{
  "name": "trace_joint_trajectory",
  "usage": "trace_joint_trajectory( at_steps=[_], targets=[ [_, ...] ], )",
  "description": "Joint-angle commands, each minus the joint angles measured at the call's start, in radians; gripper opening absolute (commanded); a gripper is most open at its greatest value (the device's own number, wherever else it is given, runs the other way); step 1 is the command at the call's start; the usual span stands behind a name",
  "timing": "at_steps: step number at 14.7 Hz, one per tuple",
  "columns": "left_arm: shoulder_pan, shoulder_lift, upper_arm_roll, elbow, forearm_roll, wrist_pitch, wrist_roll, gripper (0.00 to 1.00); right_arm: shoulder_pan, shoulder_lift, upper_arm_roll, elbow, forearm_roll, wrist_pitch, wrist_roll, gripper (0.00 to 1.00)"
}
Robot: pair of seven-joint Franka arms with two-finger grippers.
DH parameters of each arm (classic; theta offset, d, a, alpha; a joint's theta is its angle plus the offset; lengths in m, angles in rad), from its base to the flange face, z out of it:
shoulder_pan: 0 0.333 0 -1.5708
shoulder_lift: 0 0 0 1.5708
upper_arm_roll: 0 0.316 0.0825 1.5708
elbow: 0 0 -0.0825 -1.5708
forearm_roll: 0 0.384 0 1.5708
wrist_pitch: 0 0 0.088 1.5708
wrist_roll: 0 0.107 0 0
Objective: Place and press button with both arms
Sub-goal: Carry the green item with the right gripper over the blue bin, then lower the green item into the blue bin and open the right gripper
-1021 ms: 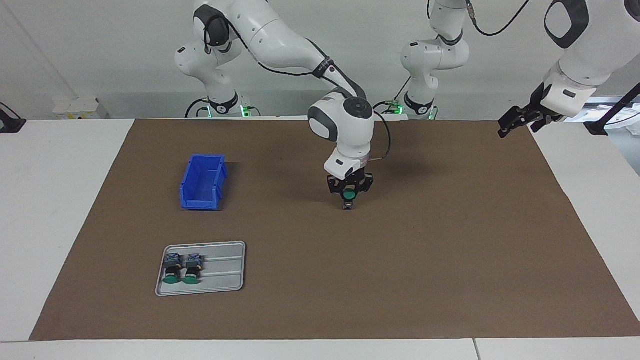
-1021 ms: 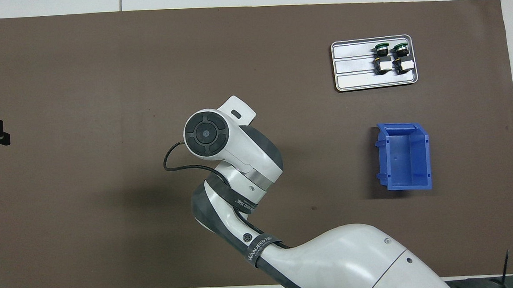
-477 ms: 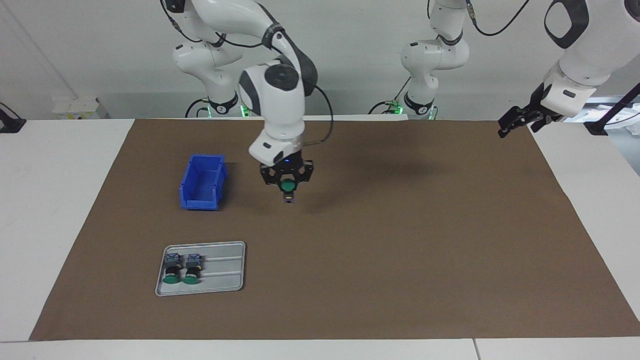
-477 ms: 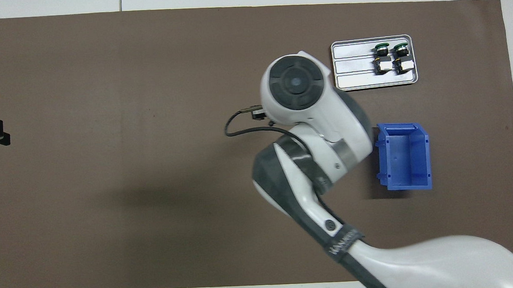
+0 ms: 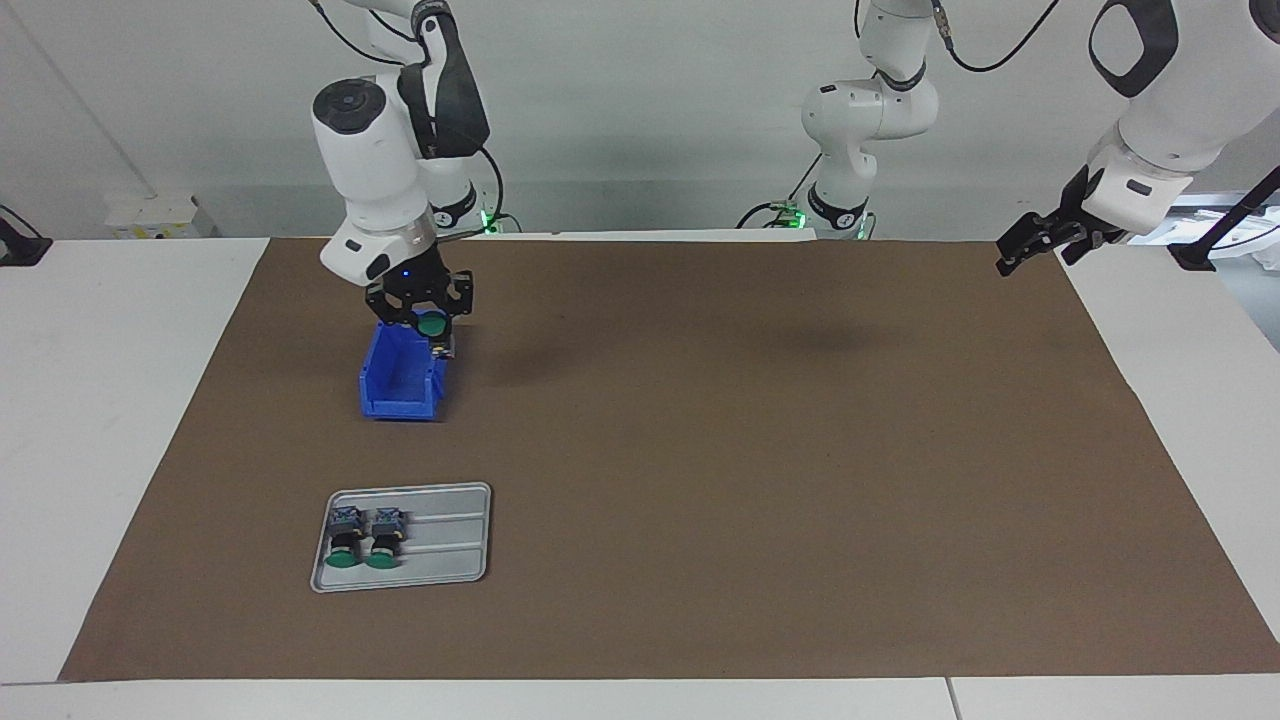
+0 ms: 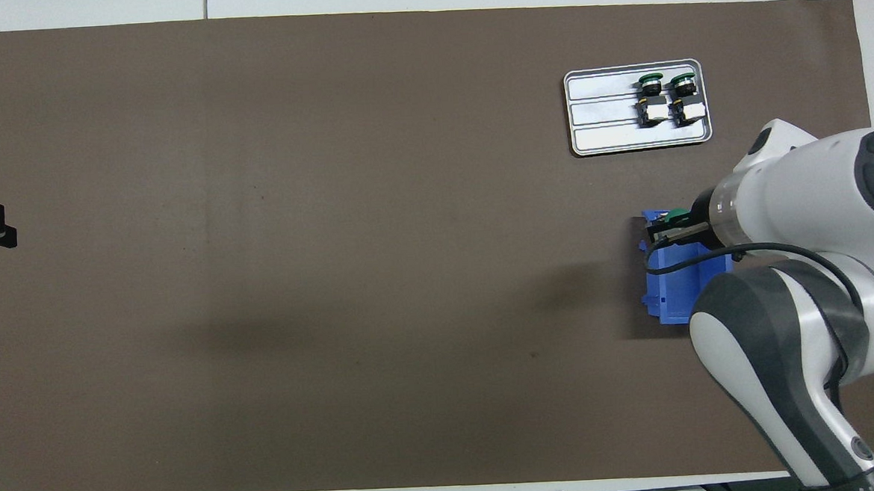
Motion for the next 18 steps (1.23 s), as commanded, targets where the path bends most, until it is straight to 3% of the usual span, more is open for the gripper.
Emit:
trace_joint_trajectory(
  at_steps=[1,5,18],
  targets=[
    [0.005,-0.022,0.002,-0.02,0.006,0.004,0.007,1.0,-0.005,-0.007,-0.045,-0.039,0.019,0.03,-0.098,0.0],
    [0.005,-0.022,0.002,-0.02,0.006,0.007,0.005,1.0,-0.008,0.005,-0.08,-0.074,0.019,0.051,-0.11,0.0],
    [-0.006,-0.022,0.002,-0.02,0.006,0.004,0.005,1.0,-0.039,0.094,-0.08,-0.185,0.009,0.241,-0.074,0.0]
  ],
)
